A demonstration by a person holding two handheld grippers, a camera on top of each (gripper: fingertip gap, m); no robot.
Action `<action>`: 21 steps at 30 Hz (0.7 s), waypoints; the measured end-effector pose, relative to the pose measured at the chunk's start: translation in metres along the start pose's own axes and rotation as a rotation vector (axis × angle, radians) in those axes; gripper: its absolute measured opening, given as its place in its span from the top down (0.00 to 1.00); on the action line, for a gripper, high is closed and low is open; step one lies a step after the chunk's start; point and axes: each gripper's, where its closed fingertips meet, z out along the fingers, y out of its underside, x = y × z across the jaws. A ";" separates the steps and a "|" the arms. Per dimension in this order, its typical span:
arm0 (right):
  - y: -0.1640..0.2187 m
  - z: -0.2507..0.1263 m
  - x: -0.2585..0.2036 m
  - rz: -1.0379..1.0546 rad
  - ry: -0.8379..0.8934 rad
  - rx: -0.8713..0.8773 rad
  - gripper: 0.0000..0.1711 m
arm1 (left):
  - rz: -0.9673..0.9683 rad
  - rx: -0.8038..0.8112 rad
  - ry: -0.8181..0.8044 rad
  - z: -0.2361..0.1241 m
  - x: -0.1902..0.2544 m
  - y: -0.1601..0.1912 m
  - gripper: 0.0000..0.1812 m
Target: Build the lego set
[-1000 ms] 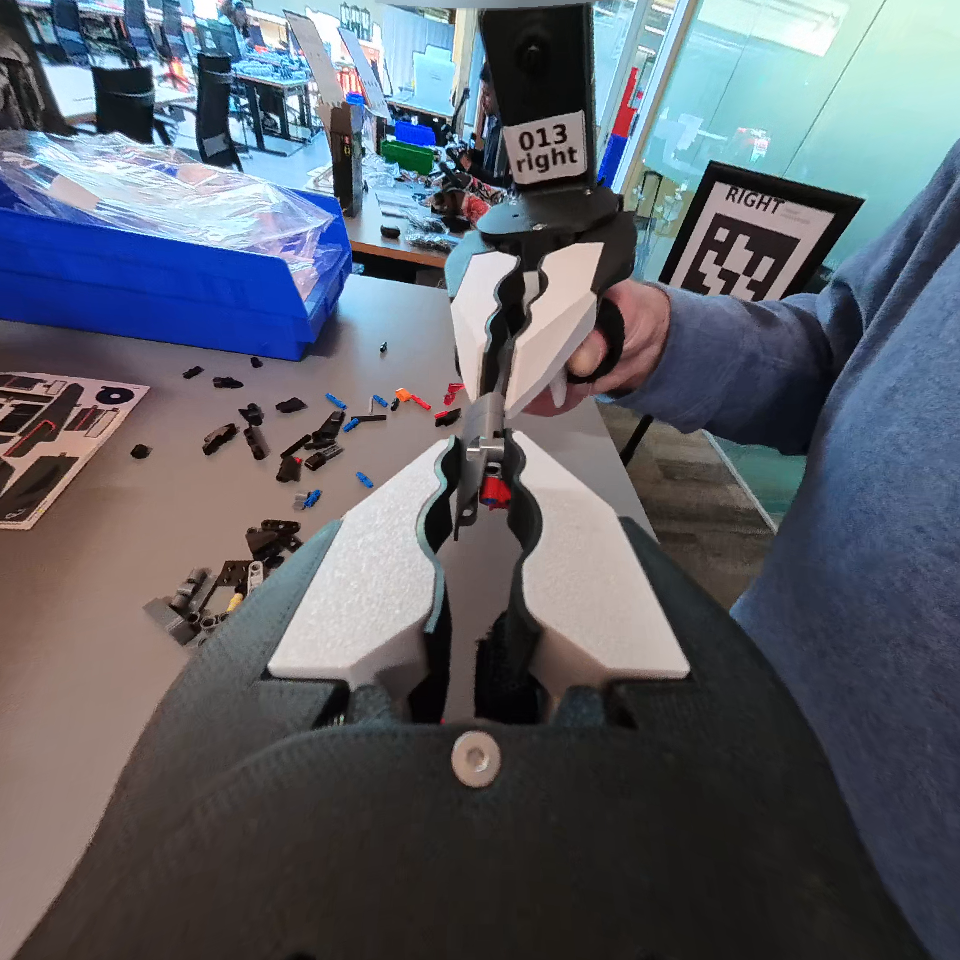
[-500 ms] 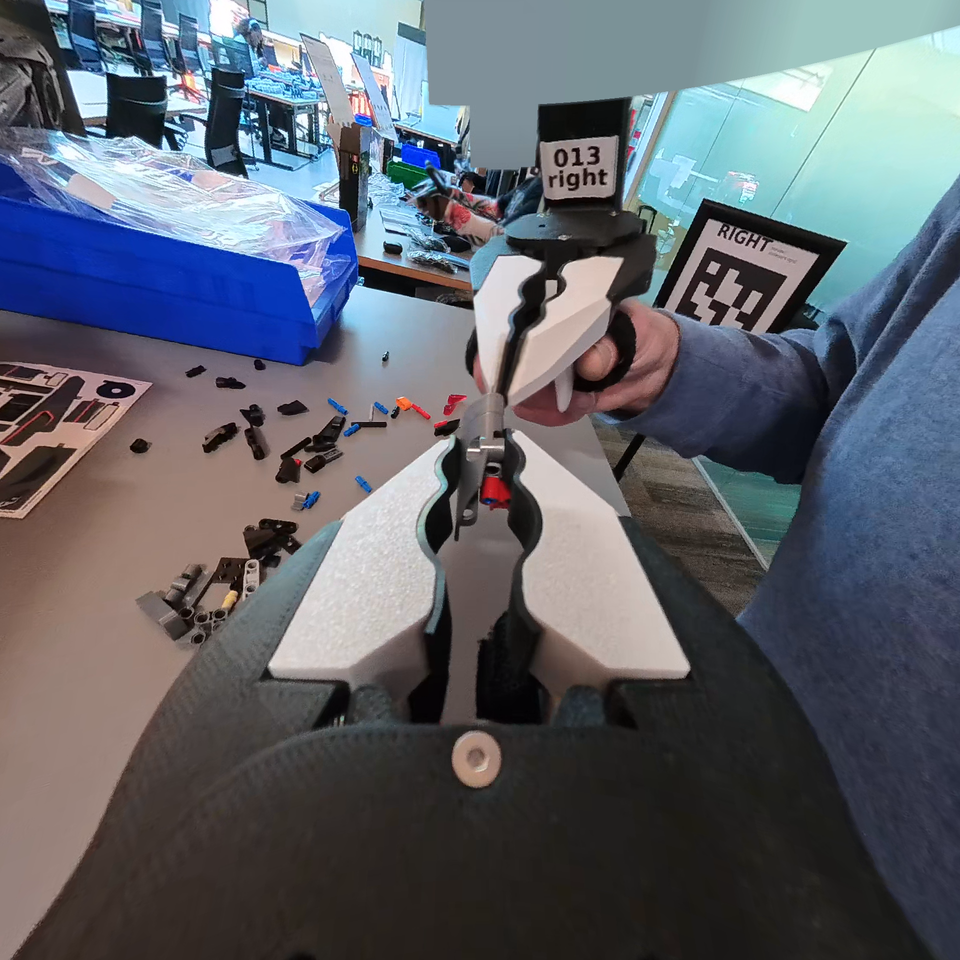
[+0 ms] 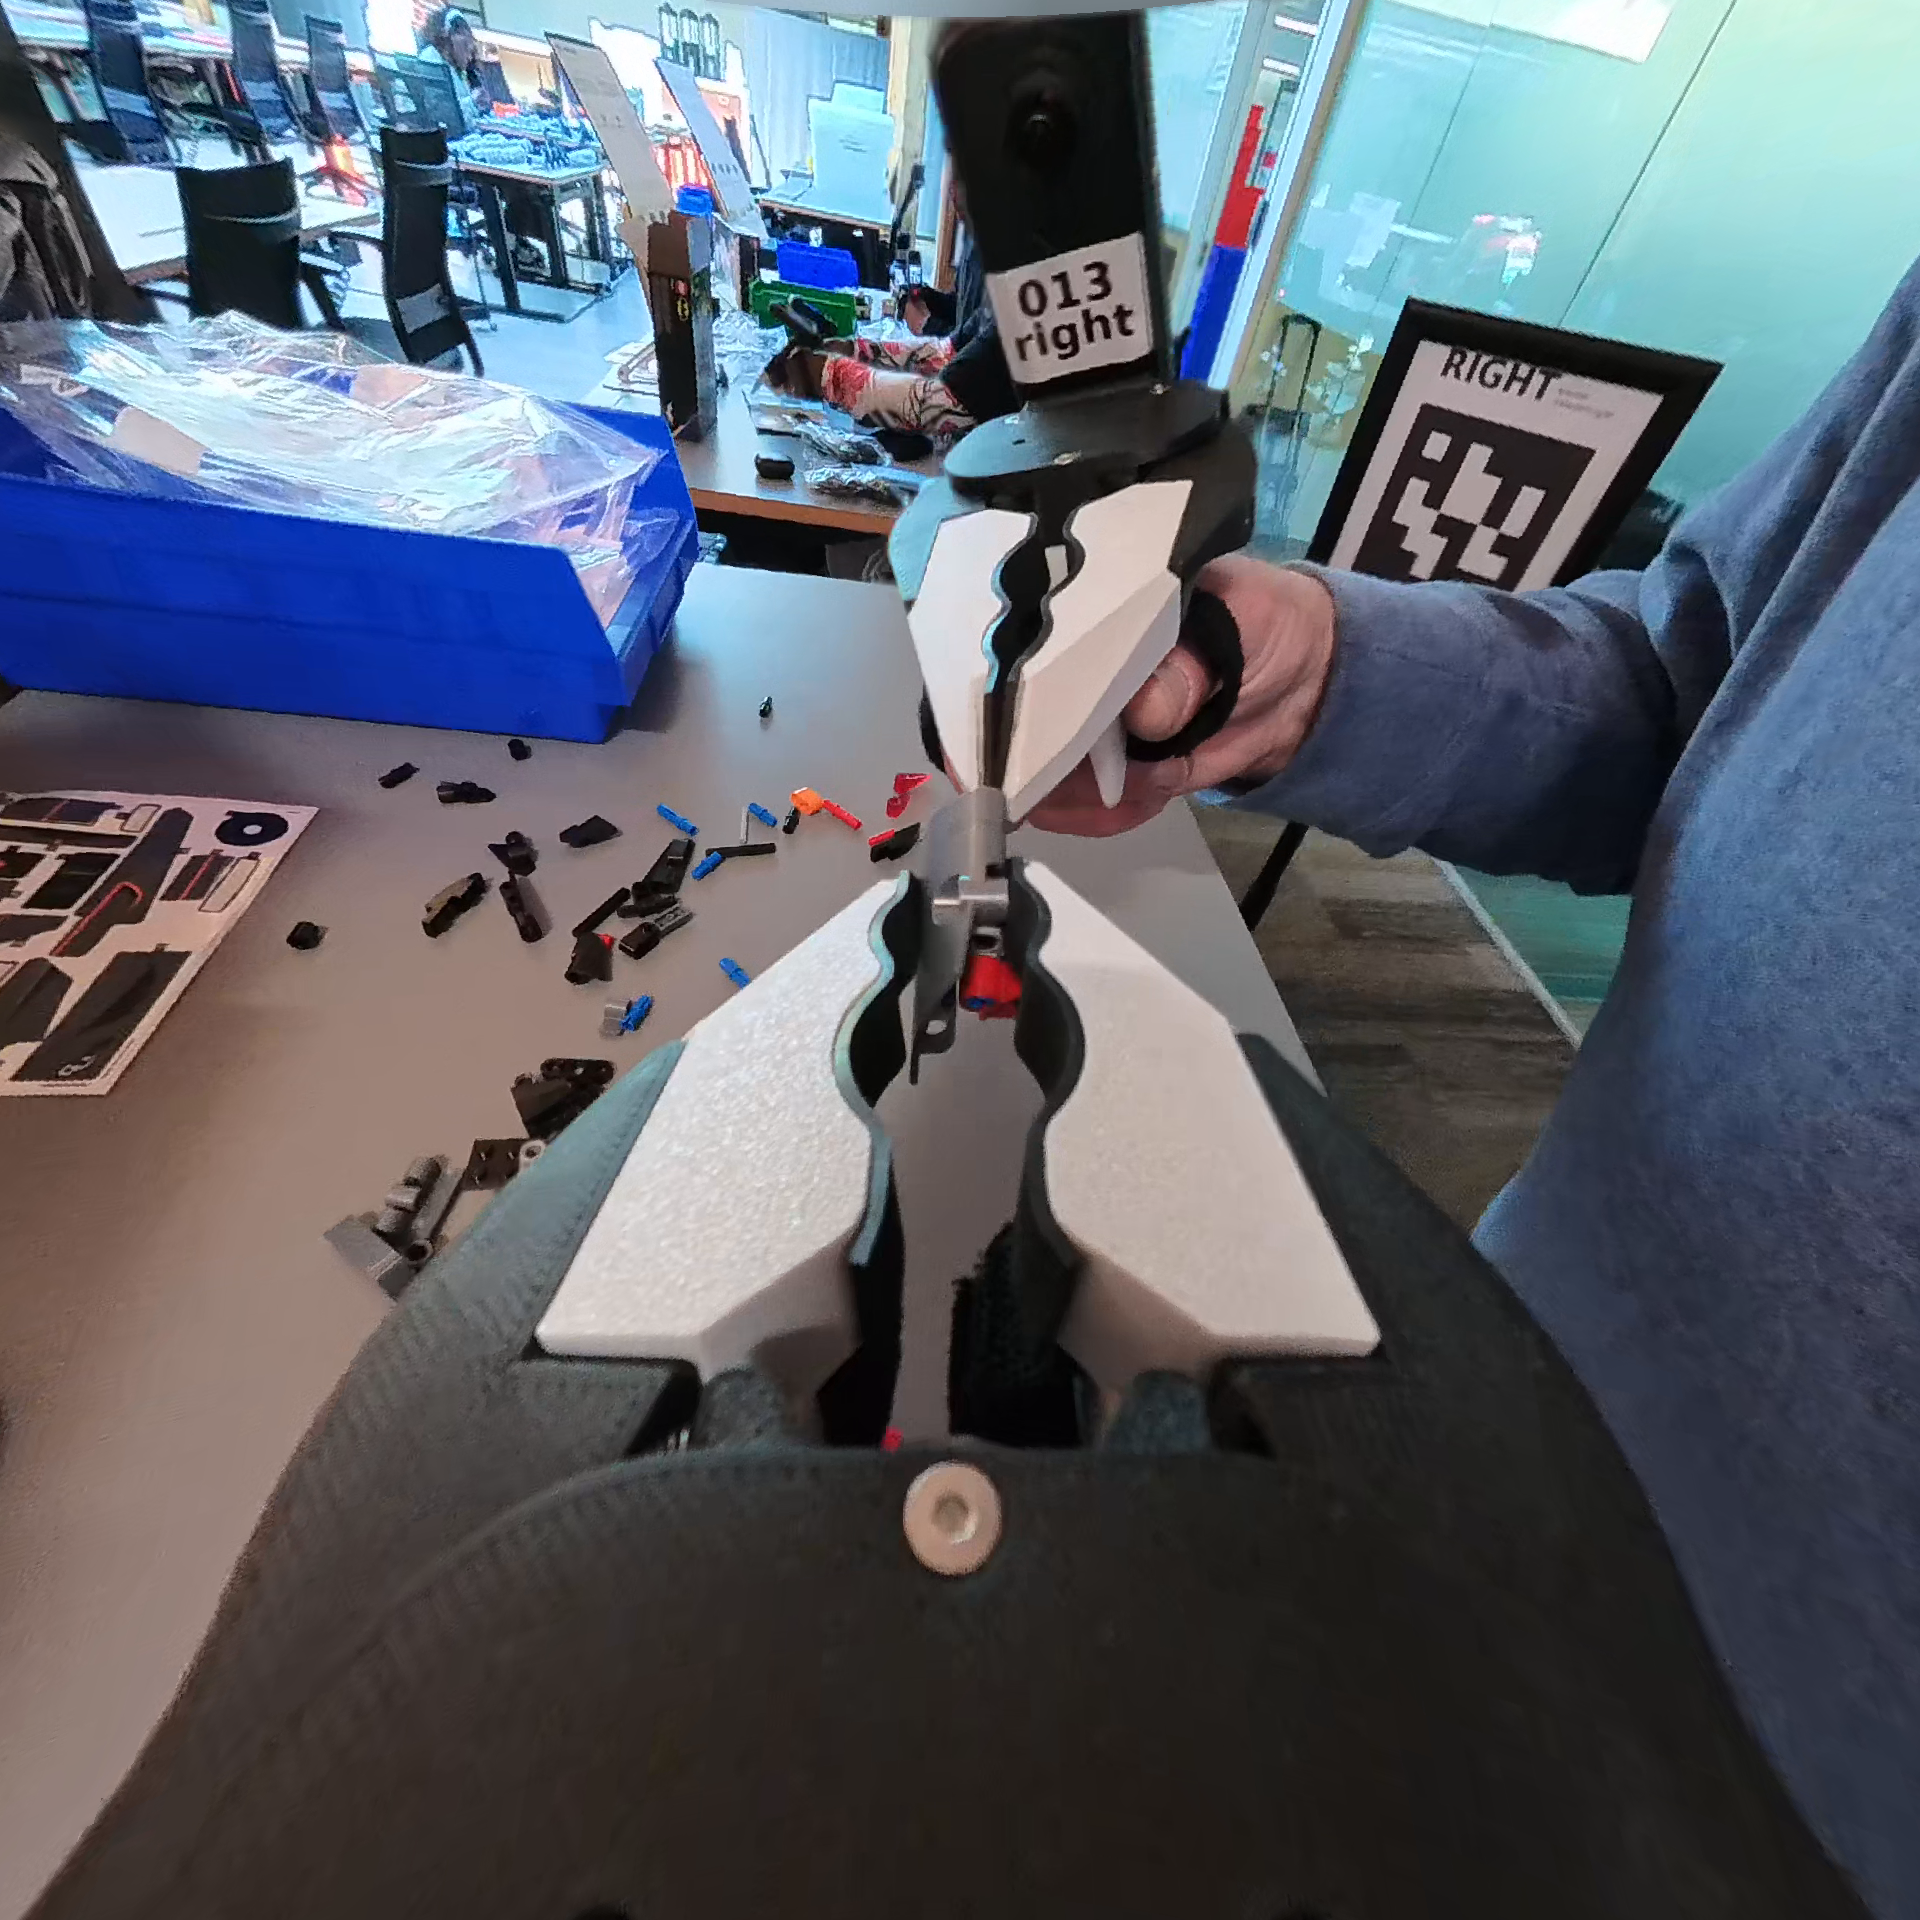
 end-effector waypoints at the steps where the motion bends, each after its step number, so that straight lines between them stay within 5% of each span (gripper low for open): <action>1: 0.000 0.000 0.000 0.006 -0.008 -0.002 1.00 | 0.009 -0.006 -0.001 0.000 0.000 0.000 0.92; 13: 0.009 0.018 -0.011 -0.037 -0.063 -0.128 1.00 | 0.134 -0.093 0.012 0.012 0.017 0.010 0.92; 21: -0.005 -0.003 0.004 0.019 -0.004 -0.032 1.00 | 0.049 -0.052 -0.034 0.003 0.000 0.019 0.92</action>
